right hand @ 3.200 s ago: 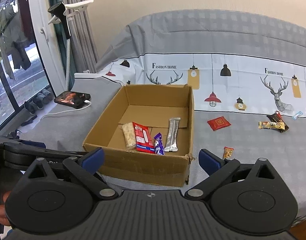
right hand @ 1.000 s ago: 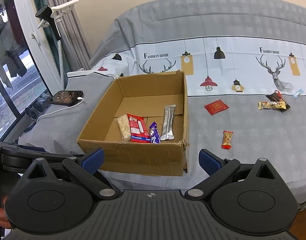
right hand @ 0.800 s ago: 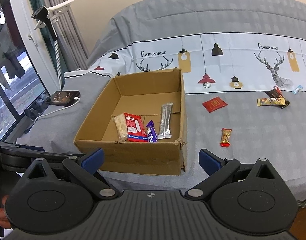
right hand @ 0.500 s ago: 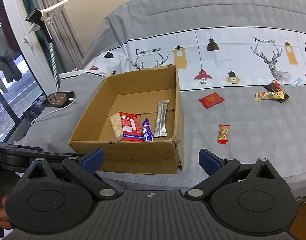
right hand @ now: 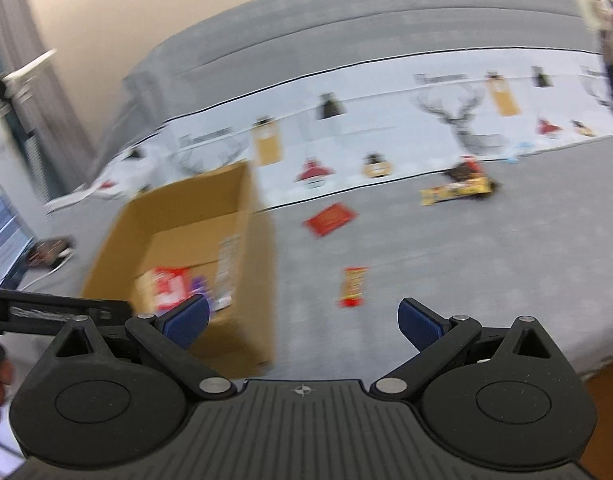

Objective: Organize snacks
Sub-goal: 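Grasp the red square packet with left tool while right tool grasps dark chocolate bar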

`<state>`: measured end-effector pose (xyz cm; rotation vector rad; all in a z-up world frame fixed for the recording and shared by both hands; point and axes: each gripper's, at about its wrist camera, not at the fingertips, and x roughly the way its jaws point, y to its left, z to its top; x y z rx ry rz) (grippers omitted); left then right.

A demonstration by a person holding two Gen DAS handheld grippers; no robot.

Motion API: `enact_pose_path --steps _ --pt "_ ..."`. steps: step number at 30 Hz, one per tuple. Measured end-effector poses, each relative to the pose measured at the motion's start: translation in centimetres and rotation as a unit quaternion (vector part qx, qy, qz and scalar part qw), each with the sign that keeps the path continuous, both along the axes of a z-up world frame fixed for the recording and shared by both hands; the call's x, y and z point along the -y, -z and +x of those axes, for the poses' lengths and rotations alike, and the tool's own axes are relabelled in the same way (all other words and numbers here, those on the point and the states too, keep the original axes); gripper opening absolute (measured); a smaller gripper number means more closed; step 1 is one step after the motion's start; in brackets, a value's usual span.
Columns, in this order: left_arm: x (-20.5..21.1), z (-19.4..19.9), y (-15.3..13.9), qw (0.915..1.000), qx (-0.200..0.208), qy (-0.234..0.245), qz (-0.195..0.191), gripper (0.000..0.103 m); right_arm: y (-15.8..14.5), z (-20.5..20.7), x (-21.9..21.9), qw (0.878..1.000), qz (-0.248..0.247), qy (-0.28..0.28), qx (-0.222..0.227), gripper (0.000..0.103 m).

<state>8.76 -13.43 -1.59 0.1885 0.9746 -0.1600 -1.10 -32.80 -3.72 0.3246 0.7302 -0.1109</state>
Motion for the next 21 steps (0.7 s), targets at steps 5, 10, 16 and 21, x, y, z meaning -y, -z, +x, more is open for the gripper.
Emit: enact_pose_path --steps 5,10,16,21 --pt "4.8 4.3 -0.1 0.9998 -0.009 0.017 -0.010 0.103 0.7 0.9 5.9 0.998 -0.008 0.068 0.001 0.100" --pt "9.6 9.6 1.5 0.9993 -0.013 0.034 0.012 0.103 1.9 4.0 11.5 0.994 -0.021 0.104 0.007 0.100" --pt "14.3 17.5 7.1 0.9963 -0.072 0.031 0.037 0.103 5.1 11.2 17.8 0.992 -0.027 0.124 0.007 0.101" --pt "17.8 23.3 12.3 0.9928 -0.087 0.041 0.072 0.103 8.9 19.6 22.8 0.989 -0.083 0.121 0.015 0.101"
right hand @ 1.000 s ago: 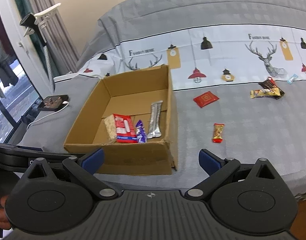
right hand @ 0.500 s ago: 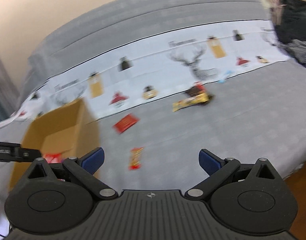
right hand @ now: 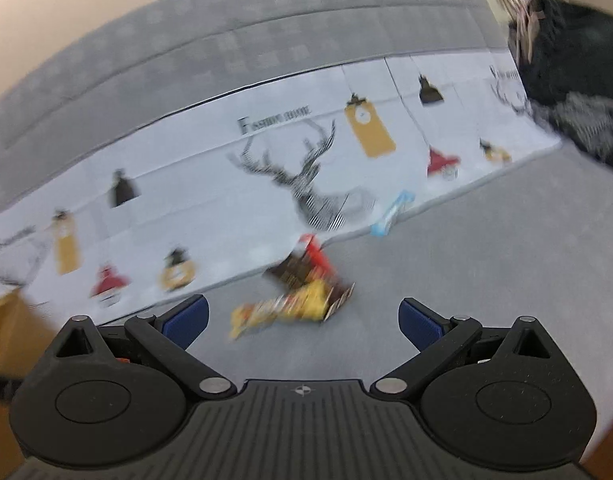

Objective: Organize snacks
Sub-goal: 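Grasp the red square packet with left tool while right tool grasps dark chocolate bar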

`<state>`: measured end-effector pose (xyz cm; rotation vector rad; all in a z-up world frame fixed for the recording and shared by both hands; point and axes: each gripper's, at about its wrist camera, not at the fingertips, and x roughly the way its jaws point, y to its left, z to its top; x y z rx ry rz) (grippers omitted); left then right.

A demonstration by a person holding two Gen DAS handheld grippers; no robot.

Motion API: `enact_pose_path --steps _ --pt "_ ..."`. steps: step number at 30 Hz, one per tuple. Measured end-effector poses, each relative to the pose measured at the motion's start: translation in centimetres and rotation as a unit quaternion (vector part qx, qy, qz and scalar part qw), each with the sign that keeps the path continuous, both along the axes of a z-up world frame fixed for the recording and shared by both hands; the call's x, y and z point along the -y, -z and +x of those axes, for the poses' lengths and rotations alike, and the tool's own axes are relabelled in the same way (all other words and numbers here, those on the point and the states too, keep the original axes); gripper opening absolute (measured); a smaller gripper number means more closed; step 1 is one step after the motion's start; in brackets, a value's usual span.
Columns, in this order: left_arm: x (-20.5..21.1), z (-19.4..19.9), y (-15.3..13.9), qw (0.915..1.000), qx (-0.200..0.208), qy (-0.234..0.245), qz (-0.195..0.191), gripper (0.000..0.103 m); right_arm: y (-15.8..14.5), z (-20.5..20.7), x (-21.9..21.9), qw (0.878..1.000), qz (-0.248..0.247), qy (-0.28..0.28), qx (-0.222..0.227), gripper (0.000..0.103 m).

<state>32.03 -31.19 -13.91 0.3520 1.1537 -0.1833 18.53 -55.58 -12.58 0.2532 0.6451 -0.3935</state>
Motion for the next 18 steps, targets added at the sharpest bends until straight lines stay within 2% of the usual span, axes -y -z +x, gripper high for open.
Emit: enact_pose_path --steps 4,7,9,12,13,15,18 --pt "1.6 3.8 4.1 0.9996 -0.006 0.006 0.027 0.103 4.0 6.6 2.2 0.996 -0.052 -0.067 -0.020 0.097" --pt "2.0 5.9 6.6 0.9992 -0.014 0.008 0.038 0.103 6.9 9.9 3.1 0.991 -0.059 -0.111 -0.041 0.096" --pt "2.7 6.6 7.6 0.9982 -0.002 0.030 0.051 0.103 8.6 11.6 3.4 0.989 -0.057 -0.128 -0.056 0.096" --pt "3.2 8.1 9.3 0.9977 -0.028 0.039 0.048 0.103 10.6 13.2 3.3 0.985 -0.051 -0.148 -0.076 0.087" --pt "3.2 8.5 9.8 0.9976 -0.035 0.038 0.047 0.103 11.1 13.4 3.1 0.983 -0.048 -0.157 -0.085 0.076" --pt "3.1 9.3 10.7 0.9974 -0.043 0.034 0.047 0.103 12.1 13.9 2.6 0.979 -0.059 -0.164 -0.105 0.073" --pt "2.6 10.1 10.8 0.9983 -0.047 0.025 0.025 0.103 12.9 14.3 2.0 0.974 -0.091 -0.172 -0.119 0.073"
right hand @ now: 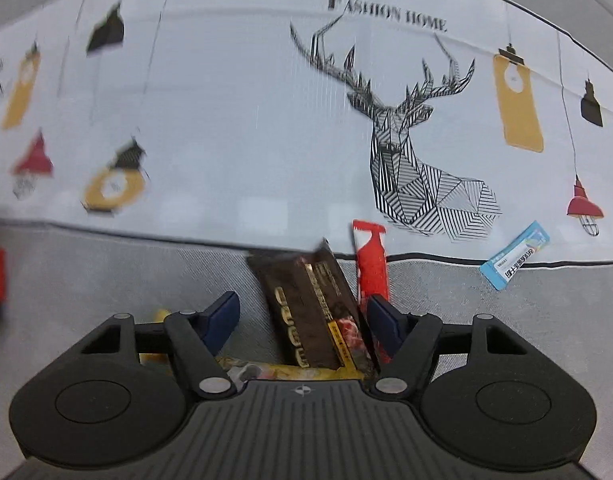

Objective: Organize snacks
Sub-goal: 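Grasp the red square packet with left tool while right tool grasps dark chocolate bar, then carry the red packet and chocolate bar over the box with both tools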

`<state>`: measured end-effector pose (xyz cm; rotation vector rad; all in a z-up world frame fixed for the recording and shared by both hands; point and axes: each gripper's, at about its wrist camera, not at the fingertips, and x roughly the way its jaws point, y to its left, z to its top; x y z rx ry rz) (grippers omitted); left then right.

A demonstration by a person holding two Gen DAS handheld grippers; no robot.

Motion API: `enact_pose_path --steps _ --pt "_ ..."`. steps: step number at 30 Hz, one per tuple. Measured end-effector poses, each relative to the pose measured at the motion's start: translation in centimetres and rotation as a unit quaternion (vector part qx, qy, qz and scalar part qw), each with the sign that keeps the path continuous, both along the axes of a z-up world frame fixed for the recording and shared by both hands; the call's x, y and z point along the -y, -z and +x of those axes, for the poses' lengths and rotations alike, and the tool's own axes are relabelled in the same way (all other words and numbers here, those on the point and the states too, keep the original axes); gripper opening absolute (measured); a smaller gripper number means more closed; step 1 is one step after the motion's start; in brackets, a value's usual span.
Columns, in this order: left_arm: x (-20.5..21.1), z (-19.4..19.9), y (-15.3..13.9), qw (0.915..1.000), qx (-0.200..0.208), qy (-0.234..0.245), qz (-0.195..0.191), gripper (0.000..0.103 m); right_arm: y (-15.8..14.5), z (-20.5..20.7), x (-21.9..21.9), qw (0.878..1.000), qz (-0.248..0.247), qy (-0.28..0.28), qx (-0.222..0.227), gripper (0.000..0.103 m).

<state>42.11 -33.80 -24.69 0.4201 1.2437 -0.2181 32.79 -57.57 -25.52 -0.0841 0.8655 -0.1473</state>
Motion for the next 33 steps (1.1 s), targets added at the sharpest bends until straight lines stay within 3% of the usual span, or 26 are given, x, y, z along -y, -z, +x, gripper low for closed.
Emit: enact_pose_path --steps 2,7,11,12,13,14,19,23,29,33 --pt "-0.6 0.4 0.1 0.9999 -0.007 -0.004 -0.008 0.103 -0.5 -0.1 -0.2 1.000 0.008 -0.005 -0.005 0.042" --pt "-2.4 1.6 0.6 0.9978 -0.040 -0.036 -0.040 0.103 -1.5 -2.7 -0.8 0.998 0.043 0.003 -0.035 0.041" --pt "-3.5 1.7 0.7 0.9957 -0.051 -0.052 -0.057 0.100 -2.5 -7.0 -0.1 0.993 0.088 0.071 -0.018 0.041" --pt "-3.7 1.6 0.7 0.9952 -0.051 -0.052 -0.064 0.095 -2.8 -8.1 0.1 0.991 0.094 0.091 -0.010 0.041" --pt "-4.0 1.4 0.4 0.9937 -0.055 -0.051 -0.083 0.076 -3.0 -9.1 0.2 0.989 0.099 0.112 -0.001 0.041" --pt "-4.0 1.1 -0.4 0.9941 -0.044 -0.050 -0.086 0.045 -3.2 -10.0 0.4 0.985 0.104 0.136 0.007 0.041" --pt "-4.1 -0.8 -2.3 0.9965 -0.024 -0.041 -0.069 0.044 -4.1 -13.9 0.4 0.967 0.139 0.213 0.033 0.041" --pt "-5.1 -4.0 -5.9 0.9944 -0.007 -0.043 -0.097 0.044 -6.4 -16.5 -1.0 0.959 0.155 0.229 0.056 0.041" --pt "-8.6 -11.2 -13.2 0.9851 0.018 -0.049 -0.164 0.044 -12.0 -19.7 -6.1 0.967 0.149 0.186 0.094 0.041" --pt "-10.6 -16.6 -18.1 0.9808 0.048 -0.046 -0.183 0.044 -16.3 -22.2 -10.9 0.974 0.145 0.130 0.117 0.041"
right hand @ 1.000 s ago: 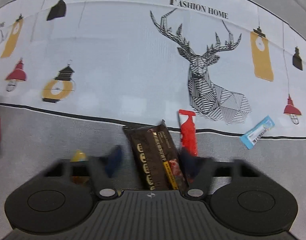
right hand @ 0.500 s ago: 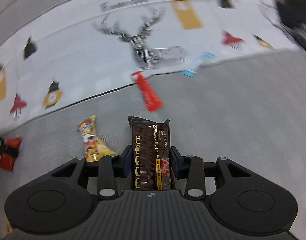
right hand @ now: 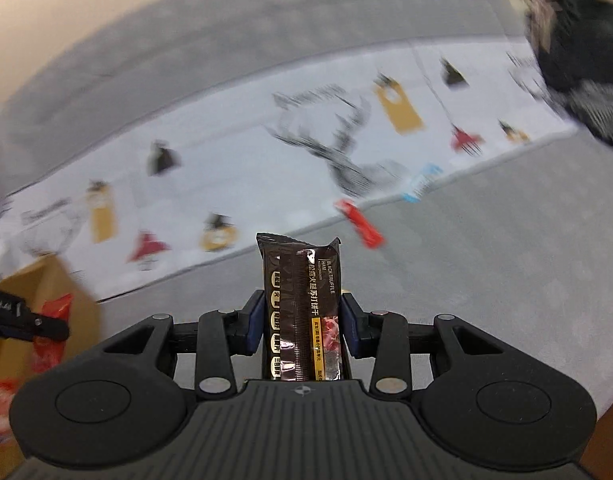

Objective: Organize snacks
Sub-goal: 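Carry the red packet and chocolate bar over the box with both tools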

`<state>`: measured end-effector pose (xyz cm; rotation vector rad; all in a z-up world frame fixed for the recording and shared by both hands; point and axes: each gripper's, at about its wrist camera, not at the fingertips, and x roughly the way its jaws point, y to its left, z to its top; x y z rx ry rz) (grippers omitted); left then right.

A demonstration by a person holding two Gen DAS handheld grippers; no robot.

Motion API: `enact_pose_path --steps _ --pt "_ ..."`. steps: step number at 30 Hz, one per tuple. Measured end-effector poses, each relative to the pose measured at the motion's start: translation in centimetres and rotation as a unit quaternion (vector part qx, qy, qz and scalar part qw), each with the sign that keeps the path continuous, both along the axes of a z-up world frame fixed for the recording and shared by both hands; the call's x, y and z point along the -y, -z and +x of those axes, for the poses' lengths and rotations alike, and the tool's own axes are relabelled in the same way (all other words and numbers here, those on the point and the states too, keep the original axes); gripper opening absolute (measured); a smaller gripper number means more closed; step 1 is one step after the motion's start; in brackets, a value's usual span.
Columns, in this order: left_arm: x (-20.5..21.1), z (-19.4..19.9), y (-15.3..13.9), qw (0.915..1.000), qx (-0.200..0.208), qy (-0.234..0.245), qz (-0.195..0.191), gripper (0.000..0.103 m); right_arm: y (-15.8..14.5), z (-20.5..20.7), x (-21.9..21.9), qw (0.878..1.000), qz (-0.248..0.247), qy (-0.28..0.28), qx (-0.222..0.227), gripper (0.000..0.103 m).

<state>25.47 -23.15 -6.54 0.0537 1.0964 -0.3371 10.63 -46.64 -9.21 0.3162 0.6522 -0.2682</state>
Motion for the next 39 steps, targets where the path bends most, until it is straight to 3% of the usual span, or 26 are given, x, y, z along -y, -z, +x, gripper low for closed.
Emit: enact_pose_path --steps 3,8,18,27,39 --pt "-3.1 -3.9 -3.3 0.9996 0.024 -0.013 -0.002 0.044 -2.9 -2.0 -3.9 0.999 0.000 -0.044 0.016 0.041" --pt "-8.8 -9.5 -5.9 0.9979 0.047 -0.041 0.017 0.044 -6.3 -5.6 -10.5 0.993 0.010 -0.116 0.031 0.041" --pt "-18.1 -19.1 -5.5 0.9956 0.027 -0.089 0.004 0.044 -7.6 -11.5 -21.2 0.975 0.034 -0.220 0.010 0.041" --pt "-20.8 -23.4 -6.4 0.9937 0.063 -0.092 -0.010 0.044 -9.0 -14.5 -23.8 0.974 0.007 -0.227 0.024 0.041" --pt "-21.6 -24.6 -7.2 0.9914 0.082 -0.100 -0.021 0.044 -9.9 -15.9 -24.6 0.973 -0.011 -0.230 0.036 0.041"
